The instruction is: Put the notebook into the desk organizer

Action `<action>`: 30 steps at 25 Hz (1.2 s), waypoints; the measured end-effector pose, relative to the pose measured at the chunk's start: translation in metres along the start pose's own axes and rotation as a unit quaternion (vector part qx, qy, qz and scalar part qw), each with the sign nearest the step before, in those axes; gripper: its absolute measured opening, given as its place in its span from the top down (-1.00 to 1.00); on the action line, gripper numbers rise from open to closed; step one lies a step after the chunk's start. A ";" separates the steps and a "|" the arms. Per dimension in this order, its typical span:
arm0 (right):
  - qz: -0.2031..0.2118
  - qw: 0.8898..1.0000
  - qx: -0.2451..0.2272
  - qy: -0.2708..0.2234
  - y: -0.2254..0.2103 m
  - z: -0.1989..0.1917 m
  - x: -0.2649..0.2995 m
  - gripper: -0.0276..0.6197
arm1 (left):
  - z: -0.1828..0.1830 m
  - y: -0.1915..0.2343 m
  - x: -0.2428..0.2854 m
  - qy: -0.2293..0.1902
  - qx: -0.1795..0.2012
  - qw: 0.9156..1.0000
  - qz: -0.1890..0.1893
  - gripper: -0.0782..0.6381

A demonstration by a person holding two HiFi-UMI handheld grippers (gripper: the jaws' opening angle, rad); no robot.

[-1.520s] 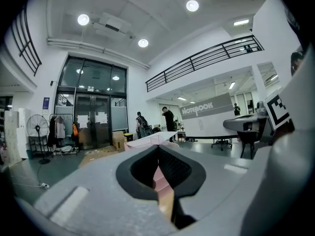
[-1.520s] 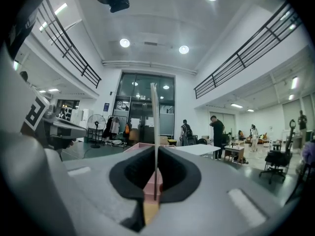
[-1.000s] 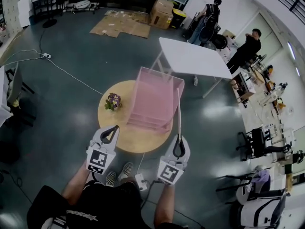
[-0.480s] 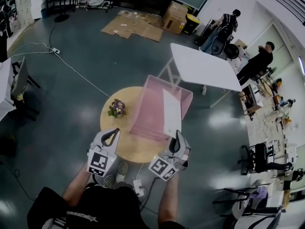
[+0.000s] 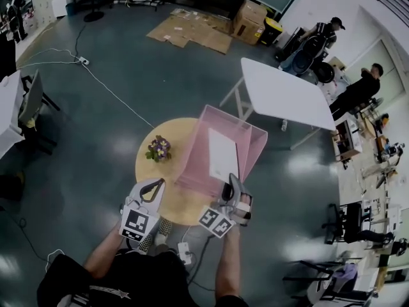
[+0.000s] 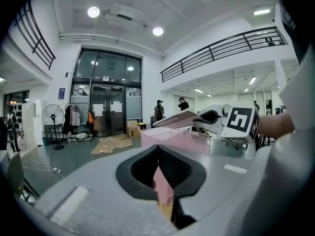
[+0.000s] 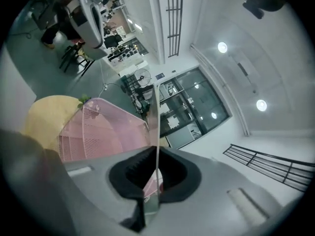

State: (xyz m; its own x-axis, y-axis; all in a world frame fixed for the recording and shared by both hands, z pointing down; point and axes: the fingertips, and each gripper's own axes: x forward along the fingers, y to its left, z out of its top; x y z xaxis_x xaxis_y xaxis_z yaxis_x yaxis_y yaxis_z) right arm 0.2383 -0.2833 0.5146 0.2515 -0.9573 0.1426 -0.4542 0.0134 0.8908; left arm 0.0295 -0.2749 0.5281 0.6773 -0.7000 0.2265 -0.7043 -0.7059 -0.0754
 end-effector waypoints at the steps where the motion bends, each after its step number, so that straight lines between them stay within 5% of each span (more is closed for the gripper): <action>1: 0.007 1.000 -0.008 0.001 0.004 -0.001 0.005 0.87 | -0.002 0.001 0.002 0.003 -0.001 1.000 0.001 0.75; 19: 0.148 0.974 -0.170 0.035 0.080 -0.016 0.042 0.83 | -0.021 0.000 0.030 0.032 -0.021 0.999 0.003 0.75; 30: 0.217 0.957 -0.187 0.047 0.112 -0.032 0.045 0.76 | -0.029 0.008 0.031 0.041 -0.028 0.999 0.010 0.75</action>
State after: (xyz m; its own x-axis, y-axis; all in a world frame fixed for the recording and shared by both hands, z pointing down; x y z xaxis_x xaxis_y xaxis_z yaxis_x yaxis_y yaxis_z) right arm 0.2257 -0.3154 0.6345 0.1934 -0.8083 0.5560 -0.1992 0.5226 0.8290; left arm 0.0387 -0.2987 0.5626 0.6442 -0.7014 0.3052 -0.7301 -0.6827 -0.0279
